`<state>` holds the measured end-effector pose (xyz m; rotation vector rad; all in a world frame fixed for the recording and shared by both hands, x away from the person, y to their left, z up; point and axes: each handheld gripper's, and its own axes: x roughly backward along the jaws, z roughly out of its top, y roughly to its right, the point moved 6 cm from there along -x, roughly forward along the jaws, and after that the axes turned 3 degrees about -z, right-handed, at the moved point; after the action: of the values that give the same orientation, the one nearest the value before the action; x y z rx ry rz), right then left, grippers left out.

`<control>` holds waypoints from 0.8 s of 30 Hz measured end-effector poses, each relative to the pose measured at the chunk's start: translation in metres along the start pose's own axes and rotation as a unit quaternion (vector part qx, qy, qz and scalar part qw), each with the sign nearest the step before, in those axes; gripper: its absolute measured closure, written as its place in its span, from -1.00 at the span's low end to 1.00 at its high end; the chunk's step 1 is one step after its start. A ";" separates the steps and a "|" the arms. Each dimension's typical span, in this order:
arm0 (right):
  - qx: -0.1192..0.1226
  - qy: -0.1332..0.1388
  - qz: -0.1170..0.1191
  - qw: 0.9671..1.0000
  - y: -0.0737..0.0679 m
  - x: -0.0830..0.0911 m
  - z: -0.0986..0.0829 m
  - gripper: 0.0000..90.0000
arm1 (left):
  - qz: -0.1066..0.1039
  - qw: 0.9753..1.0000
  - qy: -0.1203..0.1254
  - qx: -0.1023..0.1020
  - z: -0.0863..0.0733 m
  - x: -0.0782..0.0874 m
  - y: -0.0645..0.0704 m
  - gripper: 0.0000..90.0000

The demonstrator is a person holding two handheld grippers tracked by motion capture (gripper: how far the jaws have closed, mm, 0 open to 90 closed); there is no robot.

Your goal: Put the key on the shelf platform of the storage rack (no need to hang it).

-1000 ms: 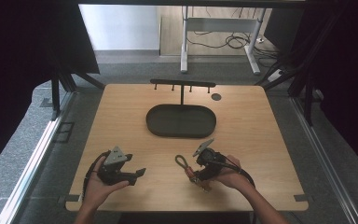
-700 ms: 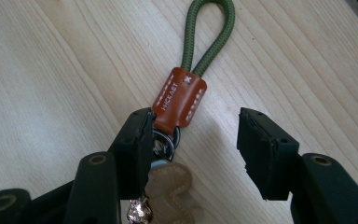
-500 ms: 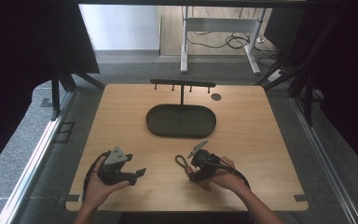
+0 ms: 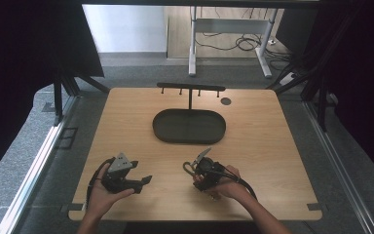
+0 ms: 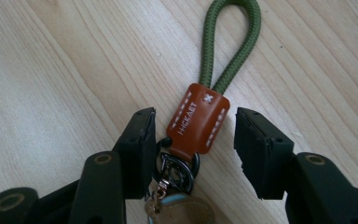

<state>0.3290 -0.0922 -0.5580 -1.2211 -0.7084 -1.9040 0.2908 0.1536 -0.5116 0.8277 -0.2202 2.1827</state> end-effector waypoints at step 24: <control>-0.005 -0.011 -0.003 1.000 0.001 -0.006 0.001 0.48 | 0.000 1.000 -0.002 -0.002 0.000 0.000 -0.001 -0.45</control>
<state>0.3316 -0.0897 -0.5625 -1.2481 -0.7158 -1.9043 0.2913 0.1538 -0.5121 0.8293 -0.2269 2.1810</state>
